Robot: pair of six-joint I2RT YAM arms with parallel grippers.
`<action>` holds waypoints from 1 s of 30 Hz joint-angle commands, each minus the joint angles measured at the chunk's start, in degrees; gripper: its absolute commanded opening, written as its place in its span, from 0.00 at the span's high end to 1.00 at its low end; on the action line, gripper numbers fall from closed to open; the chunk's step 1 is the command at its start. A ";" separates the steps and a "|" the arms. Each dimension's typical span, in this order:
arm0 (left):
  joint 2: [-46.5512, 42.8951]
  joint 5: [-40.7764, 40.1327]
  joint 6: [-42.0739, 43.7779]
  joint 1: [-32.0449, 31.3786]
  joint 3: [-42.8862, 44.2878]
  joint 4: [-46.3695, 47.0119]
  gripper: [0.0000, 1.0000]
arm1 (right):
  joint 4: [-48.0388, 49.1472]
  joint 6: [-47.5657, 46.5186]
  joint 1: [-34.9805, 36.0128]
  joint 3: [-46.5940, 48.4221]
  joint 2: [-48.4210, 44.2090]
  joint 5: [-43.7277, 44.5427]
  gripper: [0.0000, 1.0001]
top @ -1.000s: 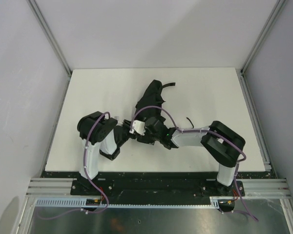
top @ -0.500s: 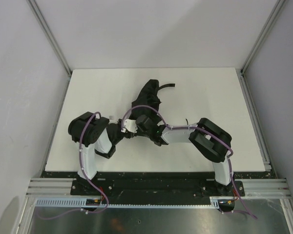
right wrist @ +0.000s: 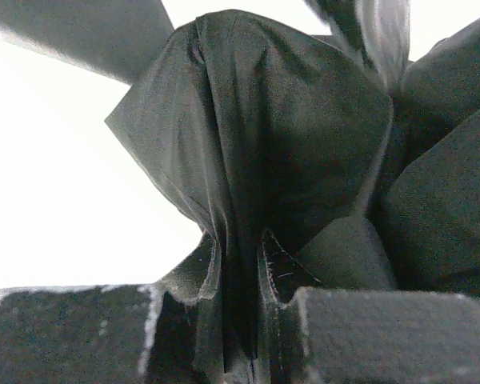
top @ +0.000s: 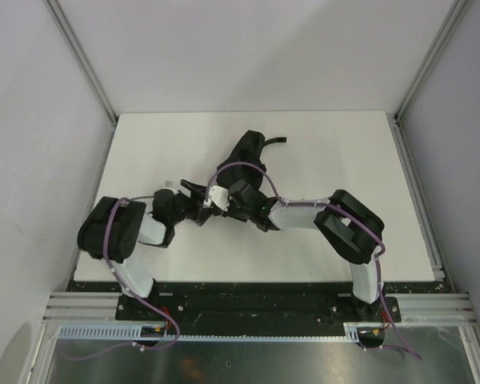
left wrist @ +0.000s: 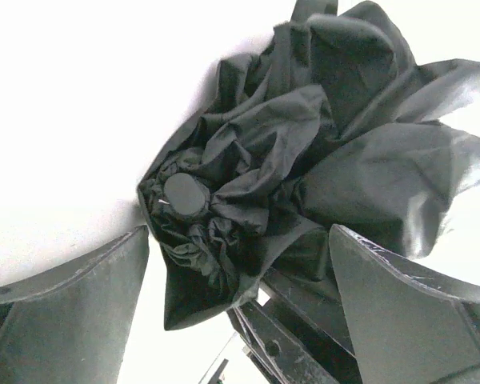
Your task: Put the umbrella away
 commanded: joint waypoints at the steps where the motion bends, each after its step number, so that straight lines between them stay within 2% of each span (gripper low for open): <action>1: -9.03 3.43 5.56 4.24 -0.34 -13.85 0.03 | -13.80 6.25 -1.07 -3.02 3.10 -7.15 1.00; 4: -15.21 4.27 7.03 6.19 -0.94 -21.42 0.04 | -16.11 7.73 -1.21 -1.25 3.52 -9.43 1.00; 7: -21.84 3.43 12.66 7.15 1.02 -31.72 0.08 | -19.68 11.67 -1.95 1.04 4.38 -13.92 1.00; 12: -36.45 -5.50 22.65 7.25 4.08 -49.76 0.16 | -25.20 21.90 -3.95 4.88 7.30 -22.88 1.00; 16: -44.13 -6.13 20.00 6.64 2.31 -53.69 0.09 | -26.70 31.60 -6.89 7.02 11.70 -34.35 1.00; 19: -44.98 -4.55 14.74 4.09 0.80 -54.55 0.04 | -24.51 38.78 -8.73 7.30 14.27 -40.80 1.00; 23: -44.62 -8.42 7.66 -2.42 -0.55 -53.89 0.01 | -22.15 44.68 -10.82 7.94 16.61 -46.98 1.00; 30: -32.99 -10.21 1.75 -4.34 3.87 -51.37 0.01 | -20.09 47.80 -12.86 8.32 18.83 -51.55 1.00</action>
